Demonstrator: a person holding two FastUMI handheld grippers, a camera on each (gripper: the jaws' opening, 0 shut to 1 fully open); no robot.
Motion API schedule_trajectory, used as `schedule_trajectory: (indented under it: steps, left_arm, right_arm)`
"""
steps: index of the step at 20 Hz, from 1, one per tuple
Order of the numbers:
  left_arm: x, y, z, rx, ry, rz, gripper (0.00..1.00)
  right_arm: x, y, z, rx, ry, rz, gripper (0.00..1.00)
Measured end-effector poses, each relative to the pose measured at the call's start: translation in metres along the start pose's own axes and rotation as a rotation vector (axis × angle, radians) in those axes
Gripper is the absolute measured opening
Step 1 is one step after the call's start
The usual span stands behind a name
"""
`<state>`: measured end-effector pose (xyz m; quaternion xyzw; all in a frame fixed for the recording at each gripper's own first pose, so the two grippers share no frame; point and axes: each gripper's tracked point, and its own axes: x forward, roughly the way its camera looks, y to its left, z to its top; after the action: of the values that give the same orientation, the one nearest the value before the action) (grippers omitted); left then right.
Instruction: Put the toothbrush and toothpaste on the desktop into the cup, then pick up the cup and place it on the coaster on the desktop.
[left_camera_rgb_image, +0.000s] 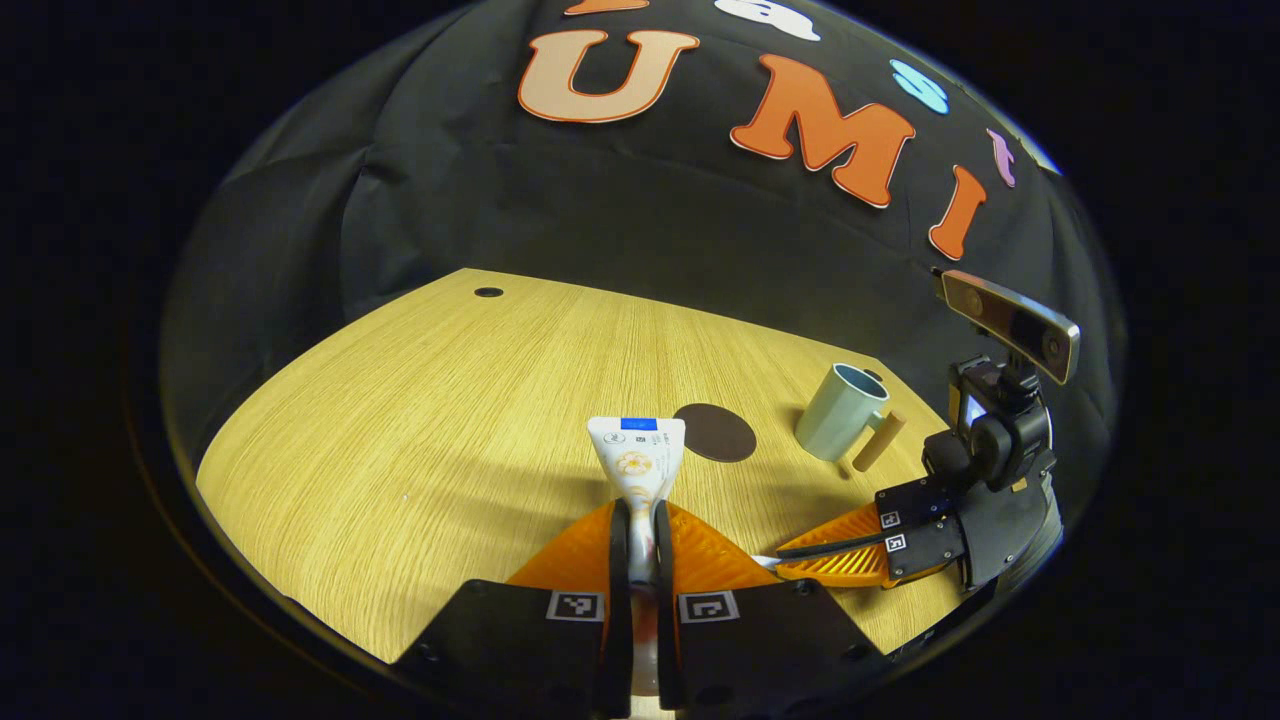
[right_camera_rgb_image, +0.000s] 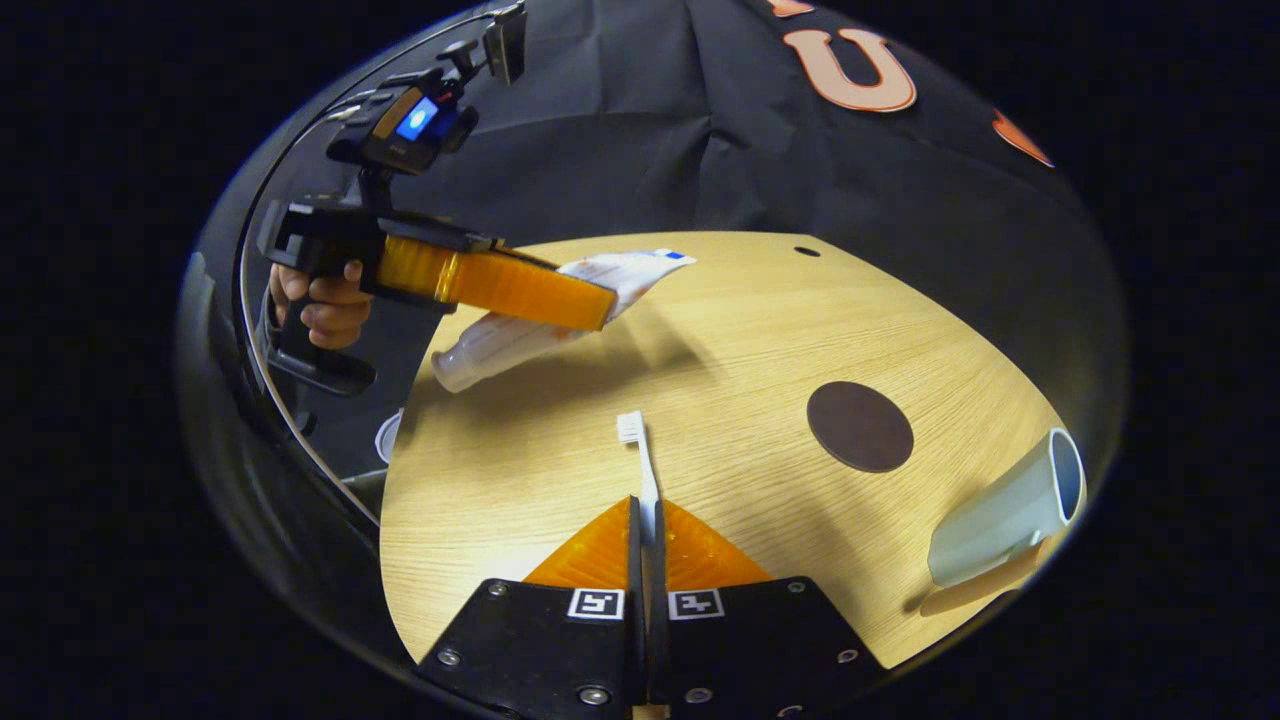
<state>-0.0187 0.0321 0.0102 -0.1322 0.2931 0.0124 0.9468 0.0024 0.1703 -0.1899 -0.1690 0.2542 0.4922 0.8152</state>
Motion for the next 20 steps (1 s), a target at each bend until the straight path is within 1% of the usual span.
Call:
schedule_trajectory:
  steps: [1, 3, 8, 15, 18, 20]
  left_arm:
    - [0.000, 0.001, -0.004, -0.001, 0.000, 0.001, 0.13]
    - [0.002, 0.001, -0.005, -0.003, -0.003, 0.003, 0.13]
    - [-0.001, -0.003, -0.002, -0.008, -0.005, 0.003, 0.13]
    - [0.005, -0.014, -0.001, 0.009, 0.000, -0.009, 0.13]
    - [0.010, -0.018, 0.001, 0.010, 0.001, -0.011, 0.13]
    - [0.009, -0.018, -0.001, 0.012, 0.002, -0.011, 0.13]
  right_arm:
    - [-0.003, -0.003, 0.003, 0.012, -0.020, -0.010, 0.02]
    - [-0.013, -0.006, 0.016, 0.061, -0.085, -0.003, 0.02]
    - [-0.048, -0.031, 0.056, 0.112, -0.252, -0.069, 0.02]
    - [-0.110, -0.089, 0.109, 0.196, -0.509, -0.222, 0.01]
    - [-0.136, -0.123, 0.130, 0.238, -0.613, -0.273, 0.01]
    - [-0.146, -0.137, 0.135, 0.262, -0.664, -0.296, 0.02]
